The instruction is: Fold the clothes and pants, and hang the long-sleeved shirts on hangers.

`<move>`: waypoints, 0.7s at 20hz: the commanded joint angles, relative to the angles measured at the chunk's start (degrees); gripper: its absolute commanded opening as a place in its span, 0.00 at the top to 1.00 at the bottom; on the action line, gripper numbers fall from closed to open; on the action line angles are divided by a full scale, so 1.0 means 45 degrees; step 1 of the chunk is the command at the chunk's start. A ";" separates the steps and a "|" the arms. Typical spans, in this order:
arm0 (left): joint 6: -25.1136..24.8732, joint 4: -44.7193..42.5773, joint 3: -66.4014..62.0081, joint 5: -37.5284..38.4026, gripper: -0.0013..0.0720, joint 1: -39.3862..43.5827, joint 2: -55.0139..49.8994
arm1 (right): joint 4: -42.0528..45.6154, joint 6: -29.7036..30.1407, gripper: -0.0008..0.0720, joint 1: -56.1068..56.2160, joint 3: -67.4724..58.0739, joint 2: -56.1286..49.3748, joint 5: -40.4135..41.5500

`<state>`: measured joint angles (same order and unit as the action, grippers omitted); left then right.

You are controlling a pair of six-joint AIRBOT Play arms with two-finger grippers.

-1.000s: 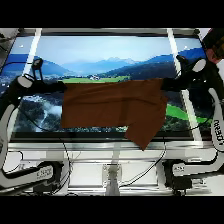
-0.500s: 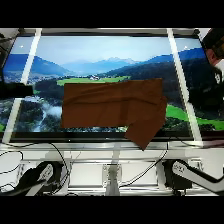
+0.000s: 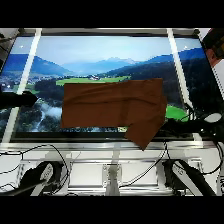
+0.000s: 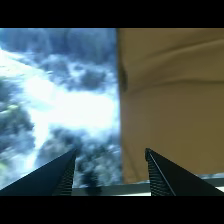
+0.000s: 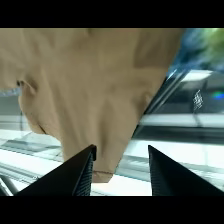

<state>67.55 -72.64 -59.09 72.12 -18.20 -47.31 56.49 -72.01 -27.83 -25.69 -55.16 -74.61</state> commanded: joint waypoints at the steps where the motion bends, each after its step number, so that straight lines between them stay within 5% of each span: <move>1: 0.0000 0.0559 0.0019 0.0194 0.30 -0.0015 0.0044 | -0.0559 -0.0223 0.46 -0.0019 0.1190 -0.0461 0.0860; 12: 0.0005 0.0559 0.1919 -0.0597 0.30 -0.0015 0.0039 | -0.2069 0.0651 0.48 0.0175 0.1224 -0.3254 0.2885; 14: 0.0058 0.0563 0.2599 -0.0831 0.30 -0.0015 0.0044 | -0.2477 0.1443 0.56 0.0175 0.1224 -0.3254 0.2924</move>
<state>67.57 -70.17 -51.24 70.30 -18.20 -47.16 47.07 -68.84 -27.24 -20.23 -69.06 -67.40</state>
